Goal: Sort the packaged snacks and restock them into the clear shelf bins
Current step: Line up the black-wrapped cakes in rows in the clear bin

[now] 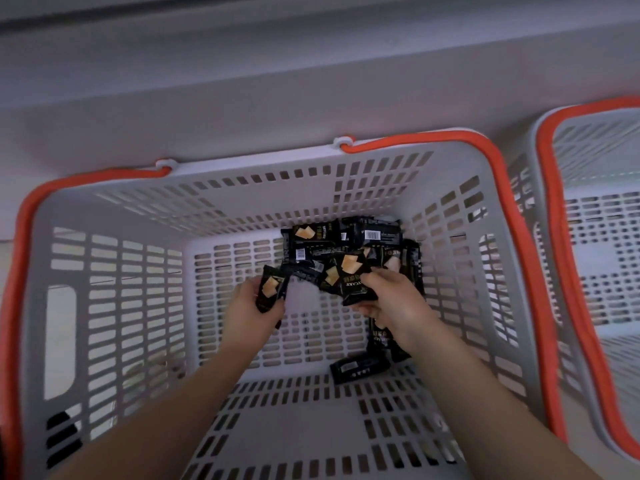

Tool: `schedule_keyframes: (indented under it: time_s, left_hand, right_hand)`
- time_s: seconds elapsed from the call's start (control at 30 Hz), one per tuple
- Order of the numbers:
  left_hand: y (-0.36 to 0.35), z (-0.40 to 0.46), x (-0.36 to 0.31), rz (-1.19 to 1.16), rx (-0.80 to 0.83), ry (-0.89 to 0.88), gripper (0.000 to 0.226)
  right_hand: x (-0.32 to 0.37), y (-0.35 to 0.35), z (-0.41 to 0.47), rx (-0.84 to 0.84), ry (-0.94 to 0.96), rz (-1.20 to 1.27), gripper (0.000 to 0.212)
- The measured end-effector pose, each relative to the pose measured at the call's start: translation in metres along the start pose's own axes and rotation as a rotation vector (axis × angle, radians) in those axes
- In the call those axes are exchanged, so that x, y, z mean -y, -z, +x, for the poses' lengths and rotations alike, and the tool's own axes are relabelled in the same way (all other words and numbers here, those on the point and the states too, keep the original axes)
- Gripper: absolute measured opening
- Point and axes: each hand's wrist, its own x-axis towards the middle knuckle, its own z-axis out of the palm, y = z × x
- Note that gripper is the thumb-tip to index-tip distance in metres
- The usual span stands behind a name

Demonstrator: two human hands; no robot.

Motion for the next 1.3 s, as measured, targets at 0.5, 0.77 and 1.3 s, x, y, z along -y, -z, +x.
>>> schedule_keyframes:
  time_s: [0.5,0.77,1.3]
  left_hand:
    - [-0.034,-0.024,-0.067,-0.627,0.266,0.004,0.013]
    - [-0.034,-0.030,-0.069,-0.704,0.396,0.088,0.016]
    - [0.001,0.010,-0.073,0.600,0.481,-0.751,0.045]
  right_hand:
    - [-0.006,0.004,-0.003,0.005,0.089,-0.050,0.018]
    - [-0.007,0.007,-0.001,0.036,0.063,-0.005,0.015]
    - [-0.017,0.010,0.005,0.223,0.586,-1.239,0.046]
